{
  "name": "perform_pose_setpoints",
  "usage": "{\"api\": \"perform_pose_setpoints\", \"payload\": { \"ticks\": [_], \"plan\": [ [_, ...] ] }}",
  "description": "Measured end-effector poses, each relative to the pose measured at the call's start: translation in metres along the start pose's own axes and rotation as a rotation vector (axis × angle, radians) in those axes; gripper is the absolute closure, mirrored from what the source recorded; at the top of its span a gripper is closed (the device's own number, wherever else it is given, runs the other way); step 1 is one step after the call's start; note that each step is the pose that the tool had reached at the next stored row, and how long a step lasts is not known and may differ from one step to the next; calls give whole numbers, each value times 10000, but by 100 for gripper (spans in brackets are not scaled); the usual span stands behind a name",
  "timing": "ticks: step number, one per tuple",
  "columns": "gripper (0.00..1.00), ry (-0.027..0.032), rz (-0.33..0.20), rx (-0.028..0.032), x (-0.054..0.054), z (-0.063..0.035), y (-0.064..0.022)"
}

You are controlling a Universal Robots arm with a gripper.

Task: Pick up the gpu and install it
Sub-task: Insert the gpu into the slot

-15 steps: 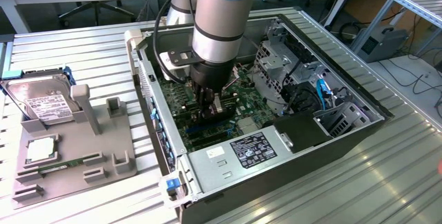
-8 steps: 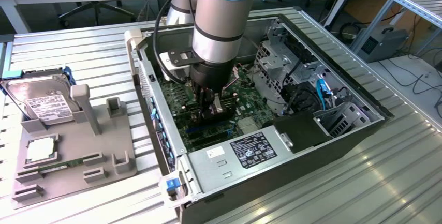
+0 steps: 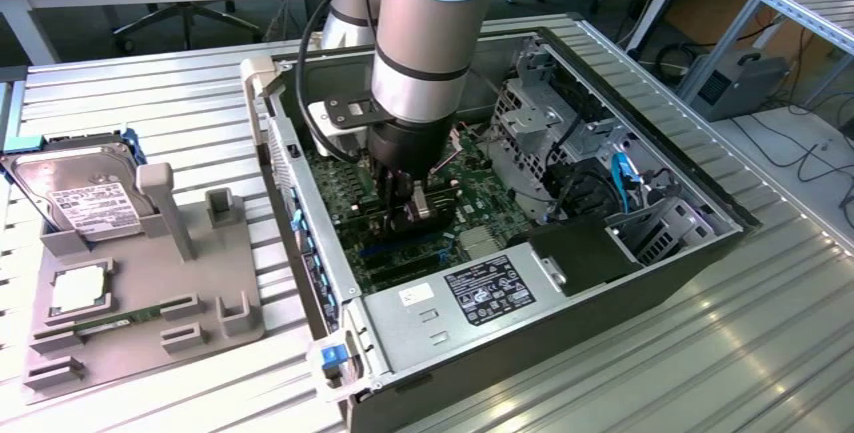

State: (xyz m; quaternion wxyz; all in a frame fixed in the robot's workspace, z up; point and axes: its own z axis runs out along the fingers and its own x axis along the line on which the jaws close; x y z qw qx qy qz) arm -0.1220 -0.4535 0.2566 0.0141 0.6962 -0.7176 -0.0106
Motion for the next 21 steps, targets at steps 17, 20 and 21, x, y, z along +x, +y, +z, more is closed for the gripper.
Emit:
{"api": "perform_pose_setpoints", "payload": {
  "ticks": [17, 20, 21],
  "plan": [
    [89, 10, 0, -218, -31, -387, -189],
    [89, 18, -2, -480, -38, -394, -419],
    [89, 19, -2, -481, -38, -394, -419]
  ]
}}
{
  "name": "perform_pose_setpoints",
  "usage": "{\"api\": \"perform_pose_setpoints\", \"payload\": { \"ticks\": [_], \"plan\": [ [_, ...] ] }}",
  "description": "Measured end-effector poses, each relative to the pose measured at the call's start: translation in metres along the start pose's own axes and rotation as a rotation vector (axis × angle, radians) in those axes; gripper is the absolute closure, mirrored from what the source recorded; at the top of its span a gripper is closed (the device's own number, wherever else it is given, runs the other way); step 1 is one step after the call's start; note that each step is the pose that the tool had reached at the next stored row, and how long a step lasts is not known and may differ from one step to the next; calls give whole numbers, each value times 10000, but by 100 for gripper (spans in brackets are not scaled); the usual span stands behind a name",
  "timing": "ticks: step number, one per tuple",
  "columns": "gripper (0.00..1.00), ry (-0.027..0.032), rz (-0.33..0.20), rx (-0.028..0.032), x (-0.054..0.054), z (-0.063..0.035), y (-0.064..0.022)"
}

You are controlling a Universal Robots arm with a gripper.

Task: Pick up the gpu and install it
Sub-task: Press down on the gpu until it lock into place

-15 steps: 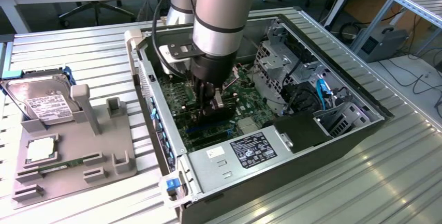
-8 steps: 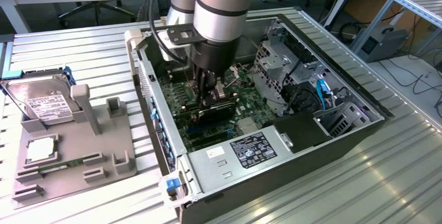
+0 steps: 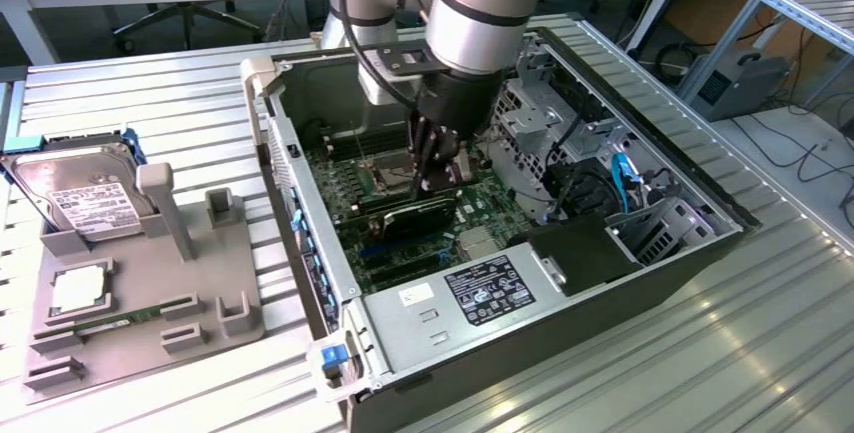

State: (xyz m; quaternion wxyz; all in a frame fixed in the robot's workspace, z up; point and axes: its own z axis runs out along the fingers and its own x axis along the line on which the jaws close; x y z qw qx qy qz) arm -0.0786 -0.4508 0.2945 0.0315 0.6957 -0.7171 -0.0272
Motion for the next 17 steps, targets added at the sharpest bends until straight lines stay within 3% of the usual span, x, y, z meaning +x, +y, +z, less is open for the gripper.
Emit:
{"api": "perform_pose_setpoints", "payload": {
  "ticks": [1, 2, 4, 5, 17],
  "plan": [
    [89, 0, 0, 0, 0, 0, 0],
    [89, 0, 0, 0, 4, 21, 145],
    [89, 4, 0, 0, 9, 110, 300],
    [89, 6, 1, 0, -4, 159, 324],
    [89, 12, 1, -1, -29, 209, 358]
  ]
}}
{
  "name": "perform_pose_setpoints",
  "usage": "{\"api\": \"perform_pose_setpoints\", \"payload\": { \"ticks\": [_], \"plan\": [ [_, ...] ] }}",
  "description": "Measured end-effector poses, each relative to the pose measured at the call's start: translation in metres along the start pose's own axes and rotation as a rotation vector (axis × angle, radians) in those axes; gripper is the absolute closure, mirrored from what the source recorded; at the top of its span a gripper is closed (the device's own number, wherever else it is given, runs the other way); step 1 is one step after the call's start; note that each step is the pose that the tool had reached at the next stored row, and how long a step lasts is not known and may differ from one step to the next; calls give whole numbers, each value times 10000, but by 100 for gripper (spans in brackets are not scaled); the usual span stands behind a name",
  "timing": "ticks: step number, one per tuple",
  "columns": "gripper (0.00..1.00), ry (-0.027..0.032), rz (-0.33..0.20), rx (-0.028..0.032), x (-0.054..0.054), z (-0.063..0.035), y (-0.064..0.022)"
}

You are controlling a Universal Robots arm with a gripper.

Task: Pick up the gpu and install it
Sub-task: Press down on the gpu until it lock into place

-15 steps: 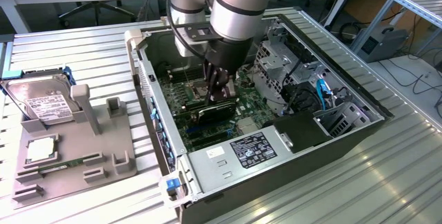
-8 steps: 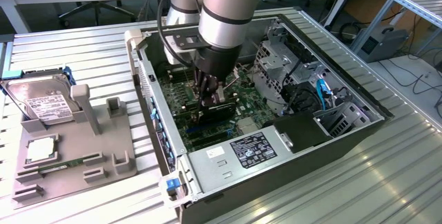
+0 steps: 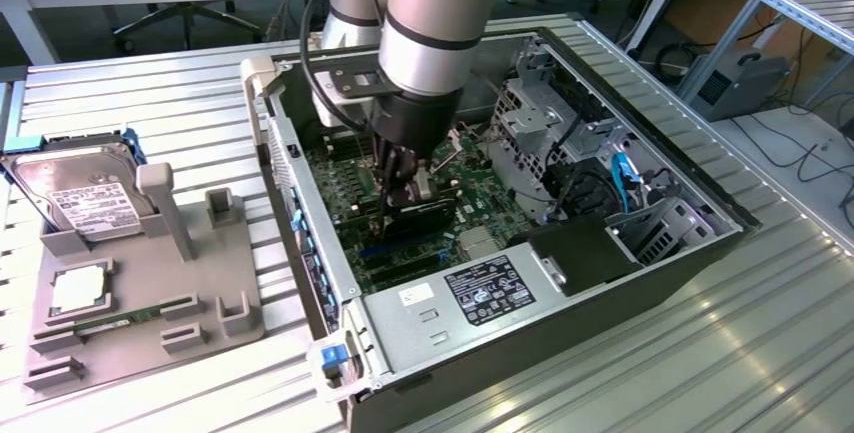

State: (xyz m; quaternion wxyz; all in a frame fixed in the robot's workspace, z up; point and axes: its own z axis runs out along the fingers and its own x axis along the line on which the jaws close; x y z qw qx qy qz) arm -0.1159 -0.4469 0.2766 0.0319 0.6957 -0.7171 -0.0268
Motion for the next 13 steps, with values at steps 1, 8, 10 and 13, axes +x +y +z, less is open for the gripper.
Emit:
{"api": "perform_pose_setpoints", "payload": {
  "ticks": [1, 8, 10, 13],
  "plan": [
    [89, 1, 0, 1, -1, 5, 4],
    [89, 20, 1, 1, 0, 36, 32],
    [89, 19, 1, 3, 0, 43, 44],
    [89, 16, 1, 8, -1, 57, 45]
  ]
}}
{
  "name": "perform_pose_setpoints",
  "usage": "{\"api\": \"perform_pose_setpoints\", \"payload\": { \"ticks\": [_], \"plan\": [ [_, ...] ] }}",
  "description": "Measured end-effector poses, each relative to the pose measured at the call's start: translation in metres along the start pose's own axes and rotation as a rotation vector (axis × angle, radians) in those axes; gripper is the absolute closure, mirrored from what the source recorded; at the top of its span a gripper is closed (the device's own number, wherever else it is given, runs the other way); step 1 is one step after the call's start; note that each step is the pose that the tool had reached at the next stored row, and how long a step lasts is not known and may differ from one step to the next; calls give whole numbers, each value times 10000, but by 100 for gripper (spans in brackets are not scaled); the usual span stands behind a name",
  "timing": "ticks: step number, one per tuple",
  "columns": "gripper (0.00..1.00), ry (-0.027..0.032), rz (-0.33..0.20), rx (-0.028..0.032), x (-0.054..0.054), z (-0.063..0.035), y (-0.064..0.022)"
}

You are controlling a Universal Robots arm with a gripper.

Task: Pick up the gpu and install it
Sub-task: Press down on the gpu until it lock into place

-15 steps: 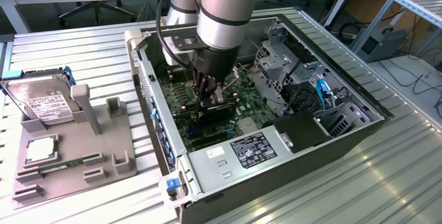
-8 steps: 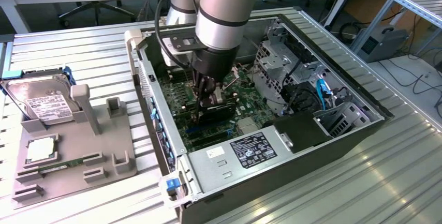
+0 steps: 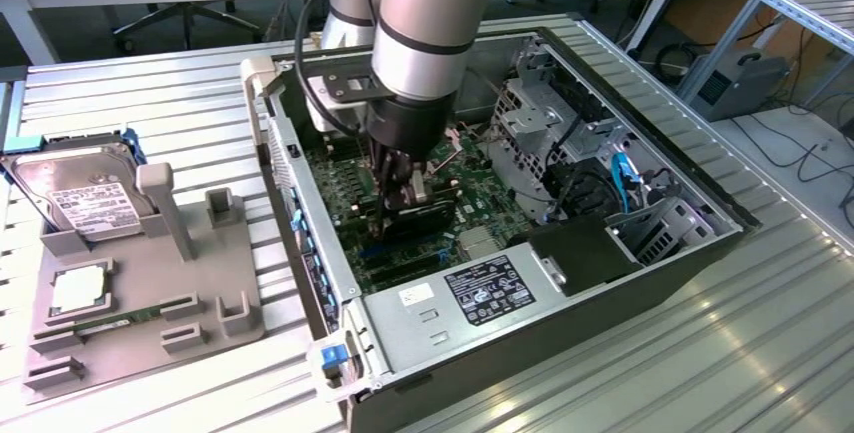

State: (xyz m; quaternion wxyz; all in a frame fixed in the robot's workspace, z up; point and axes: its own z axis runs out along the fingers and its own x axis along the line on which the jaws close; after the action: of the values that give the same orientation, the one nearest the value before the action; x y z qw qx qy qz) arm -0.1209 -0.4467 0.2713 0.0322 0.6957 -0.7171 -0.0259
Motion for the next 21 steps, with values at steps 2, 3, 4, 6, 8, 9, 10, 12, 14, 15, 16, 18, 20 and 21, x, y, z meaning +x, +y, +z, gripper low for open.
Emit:
{"api": "perform_pose_setpoints", "payload": {
  "ticks": [2, 3, 4, 6, 8, 9, 10, 12, 14, 15, 16, 18, 20, 21],
  "plan": [
    [89, 14, 2, -5, 0, 0, 1],
    [89, 14, 2, -6, -1, 2, 0],
    [89, 17, 4, -7, -1, 2, -1],
    [89, 17, 1, -7, -1, 3, -7],
    [89, 17, 2, -7, -2, 0, -12],
    [89, 8, 2, -3, -3, -28, -10],
    [89, 15, 2, -5, -2, -62, -7],
    [89, 16, 1, -5, -1, -134, -2],
    [89, 16, -1, -11, -2, -145, -29],
    [89, 17, 1, -30, -3, -148, -61],
    [89, 19, 1, -64, -4, -152, -105],
    [89, 21, 0, -145, -7, -160, -200],
    [89, 24, -1, -230, -10, -168, -295],
    [89, 25, -2, -270, -11, -172, -343]
  ]
}}
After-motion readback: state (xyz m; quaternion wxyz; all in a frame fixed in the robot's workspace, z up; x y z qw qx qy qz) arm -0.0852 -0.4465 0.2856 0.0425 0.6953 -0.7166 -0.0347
